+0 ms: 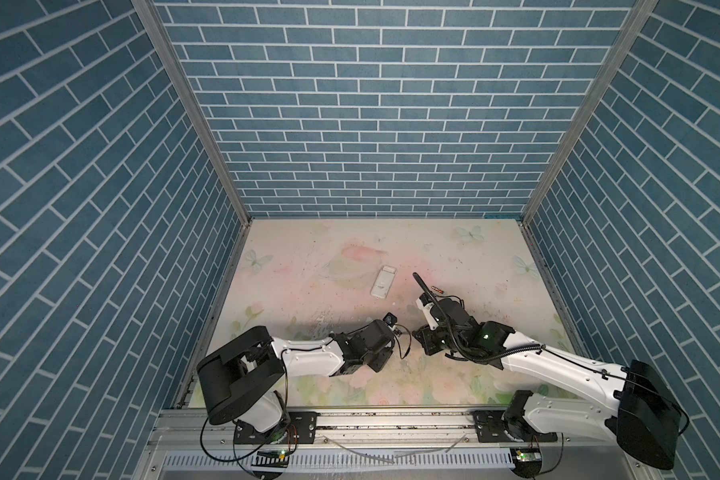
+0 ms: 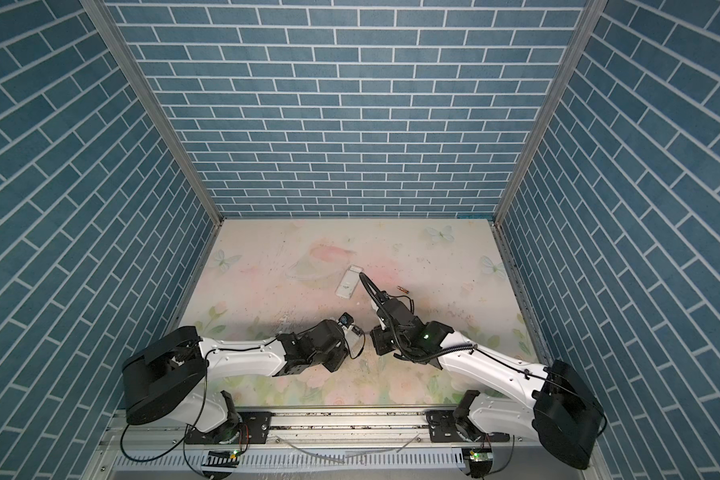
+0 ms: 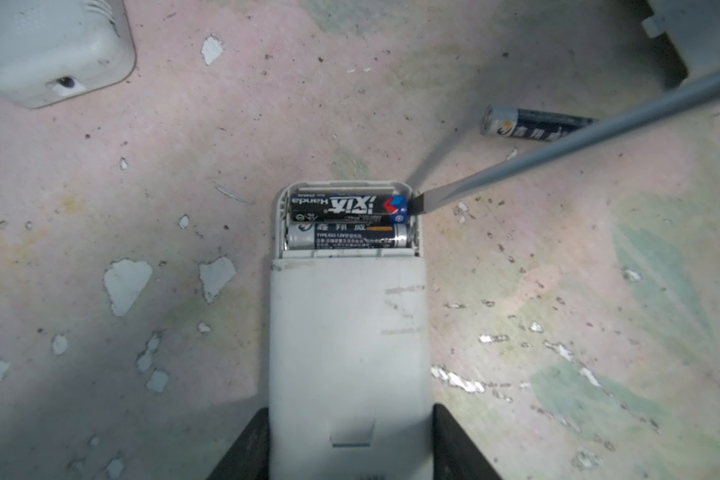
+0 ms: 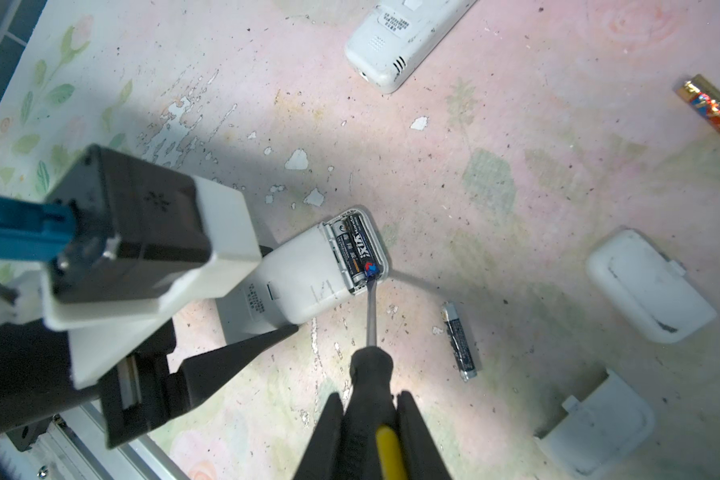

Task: Unload the batteries from the remote control
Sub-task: 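Lever the screwdriver tip under the upper battery's end with the right gripper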

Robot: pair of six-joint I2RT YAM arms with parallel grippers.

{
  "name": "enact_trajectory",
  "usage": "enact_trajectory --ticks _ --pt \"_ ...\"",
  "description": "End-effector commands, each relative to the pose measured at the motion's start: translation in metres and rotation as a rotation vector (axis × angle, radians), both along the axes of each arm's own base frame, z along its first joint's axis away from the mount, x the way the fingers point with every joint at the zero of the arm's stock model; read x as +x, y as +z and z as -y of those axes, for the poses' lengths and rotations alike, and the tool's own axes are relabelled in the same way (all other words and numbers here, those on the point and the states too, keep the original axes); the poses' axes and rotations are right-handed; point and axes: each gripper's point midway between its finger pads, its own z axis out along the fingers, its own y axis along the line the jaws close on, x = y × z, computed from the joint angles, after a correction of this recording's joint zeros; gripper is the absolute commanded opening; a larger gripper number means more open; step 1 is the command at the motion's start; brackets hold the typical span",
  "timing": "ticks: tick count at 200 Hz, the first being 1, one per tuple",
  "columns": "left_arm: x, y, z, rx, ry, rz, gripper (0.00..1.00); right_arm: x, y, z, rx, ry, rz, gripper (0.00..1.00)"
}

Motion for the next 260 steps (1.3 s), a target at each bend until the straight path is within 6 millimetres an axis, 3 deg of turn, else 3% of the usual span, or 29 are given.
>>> enact_trajectory --ticks 1,87,167,260 --pt "-0.048 -0.042 -0.005 0.065 -0.146 -0.191 0.37 0.016 0.043 -0.029 0.203 -0.007 0.105 0.0" --pt "-0.048 -0.042 -0.005 0.066 -0.147 -0.192 0.37 0.018 0.059 -0.023 0.197 -0.017 0.142 0.0" --pt "-0.046 -0.04 -0.008 0.083 -0.139 -0.183 0.37 0.01 0.048 -0.007 0.083 -0.009 0.104 0.0" --pt "-0.044 -0.033 -0.008 0.093 -0.155 -0.168 0.37 0.037 0.049 0.001 0.021 -0.076 0.086 0.0"
